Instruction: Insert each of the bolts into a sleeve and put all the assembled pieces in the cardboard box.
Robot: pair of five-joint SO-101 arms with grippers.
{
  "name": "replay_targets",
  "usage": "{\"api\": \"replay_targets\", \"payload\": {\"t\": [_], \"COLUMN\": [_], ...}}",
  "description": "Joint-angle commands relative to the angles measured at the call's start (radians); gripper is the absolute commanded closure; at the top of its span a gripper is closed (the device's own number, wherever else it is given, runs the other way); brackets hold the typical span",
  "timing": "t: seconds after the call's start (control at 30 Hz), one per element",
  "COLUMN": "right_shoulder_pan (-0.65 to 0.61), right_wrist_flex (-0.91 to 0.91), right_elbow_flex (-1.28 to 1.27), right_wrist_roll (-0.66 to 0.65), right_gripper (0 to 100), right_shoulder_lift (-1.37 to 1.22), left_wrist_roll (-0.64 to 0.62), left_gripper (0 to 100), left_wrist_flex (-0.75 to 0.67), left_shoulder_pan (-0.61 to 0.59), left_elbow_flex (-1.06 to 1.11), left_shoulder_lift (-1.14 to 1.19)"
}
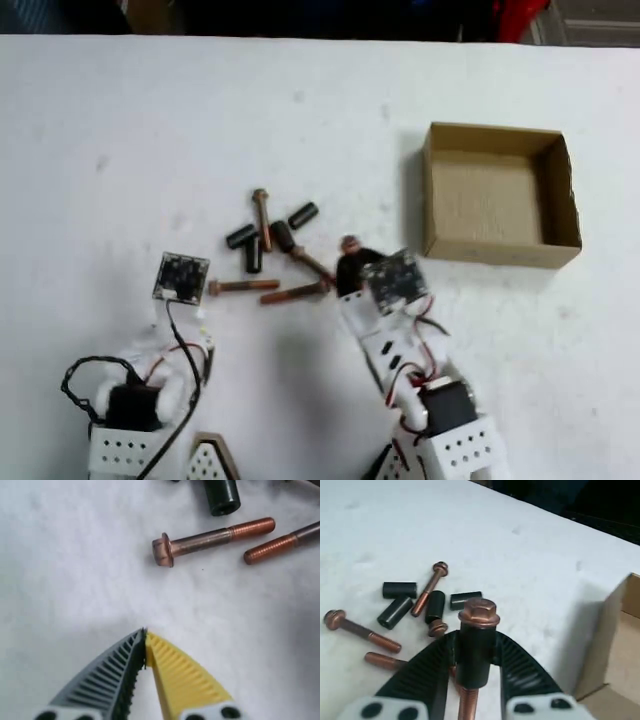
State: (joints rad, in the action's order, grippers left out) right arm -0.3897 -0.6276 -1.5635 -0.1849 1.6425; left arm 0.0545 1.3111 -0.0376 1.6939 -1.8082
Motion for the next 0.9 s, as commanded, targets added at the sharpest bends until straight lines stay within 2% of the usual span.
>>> {"api": "replay_targets", "payload": {"t": [0.0, 0.2, 0.43, 0.6, 0.87], "right_shoulder_pan": [0.113, 0.168, 0.236, 0.303, 0.308], "right_wrist_flex": [-0.065, -0.179, -0.309, -0.329, -0.344], "right_elbow_flex": [0.132, 0.222, 0.298, 0.299, 0.299], "right_wrist_roll": [-0.014, -0.086, -0.091, -0.092, -0.092], "right_gripper": [98.3, 98.3, 98.3, 98.3, 98.3], "right_shoulder_lift": [0.007, 0.004, 0.004, 0.012, 0.002], "left_wrist_roll": [0.011, 0.011, 0.011, 0.011, 0.011], "left_gripper": [98, 98, 98, 98, 98], "left_wrist_flex": [-0.026, -0.026, -0.026, -0.026, -0.026], "left_shoulder_pan": [-0.004, -0.004, -0.004, -0.004, -0.004], "left_elbow_flex": [-0.002, -0.002, -0.002, -0.002, -0.002], "left_shoulder_lift": [-0.008, -0.008, -0.008, -0.008, -0.008]}}
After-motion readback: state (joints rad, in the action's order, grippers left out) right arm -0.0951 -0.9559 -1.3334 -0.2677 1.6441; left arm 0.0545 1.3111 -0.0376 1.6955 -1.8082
